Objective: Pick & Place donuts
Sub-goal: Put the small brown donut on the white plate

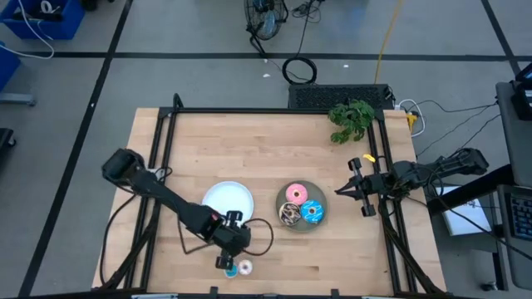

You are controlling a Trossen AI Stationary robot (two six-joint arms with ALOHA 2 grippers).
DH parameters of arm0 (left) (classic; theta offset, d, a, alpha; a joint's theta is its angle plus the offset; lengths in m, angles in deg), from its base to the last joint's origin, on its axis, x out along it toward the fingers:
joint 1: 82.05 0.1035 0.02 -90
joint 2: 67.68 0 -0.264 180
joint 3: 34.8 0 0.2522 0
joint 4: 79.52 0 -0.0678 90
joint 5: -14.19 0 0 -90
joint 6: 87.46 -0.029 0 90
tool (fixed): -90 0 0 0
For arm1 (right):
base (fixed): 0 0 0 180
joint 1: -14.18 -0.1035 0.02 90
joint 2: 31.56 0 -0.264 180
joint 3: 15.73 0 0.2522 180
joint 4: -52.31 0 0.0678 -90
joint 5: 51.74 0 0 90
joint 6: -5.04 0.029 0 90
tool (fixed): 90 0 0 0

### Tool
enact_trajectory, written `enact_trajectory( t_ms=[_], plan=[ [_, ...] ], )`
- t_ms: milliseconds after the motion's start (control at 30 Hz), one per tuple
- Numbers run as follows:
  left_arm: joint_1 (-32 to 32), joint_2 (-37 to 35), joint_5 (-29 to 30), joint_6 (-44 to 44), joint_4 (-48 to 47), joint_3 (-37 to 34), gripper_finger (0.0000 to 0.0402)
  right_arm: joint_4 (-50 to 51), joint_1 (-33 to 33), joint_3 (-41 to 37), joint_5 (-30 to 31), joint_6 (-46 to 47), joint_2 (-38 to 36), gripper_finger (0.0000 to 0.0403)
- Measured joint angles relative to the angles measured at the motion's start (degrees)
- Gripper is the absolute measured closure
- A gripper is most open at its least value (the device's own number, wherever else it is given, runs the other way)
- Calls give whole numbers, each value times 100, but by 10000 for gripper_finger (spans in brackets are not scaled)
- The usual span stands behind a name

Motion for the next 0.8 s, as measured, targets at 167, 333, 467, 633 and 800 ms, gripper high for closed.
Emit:
enact_trajectory(
  t_ms=[167,333,467,633,800],
  plan=[
    [51,-613,502,-10,-423,4,379,-21,0,0,0,-12,72,403],
    [166,-998,685,132,-1017,4,394,-47,0,0,1,-15,134,403],
    [239,-1076,781,122,-1200,4,373,-48,0,0,1,-34,145,403],
    [310,-1074,735,114,-1342,7,380,-48,0,0,1,-57,145,403],
    [332,-1074,727,20,-1374,7,393,-48,0,0,1,-57,145,403]
  ],
)
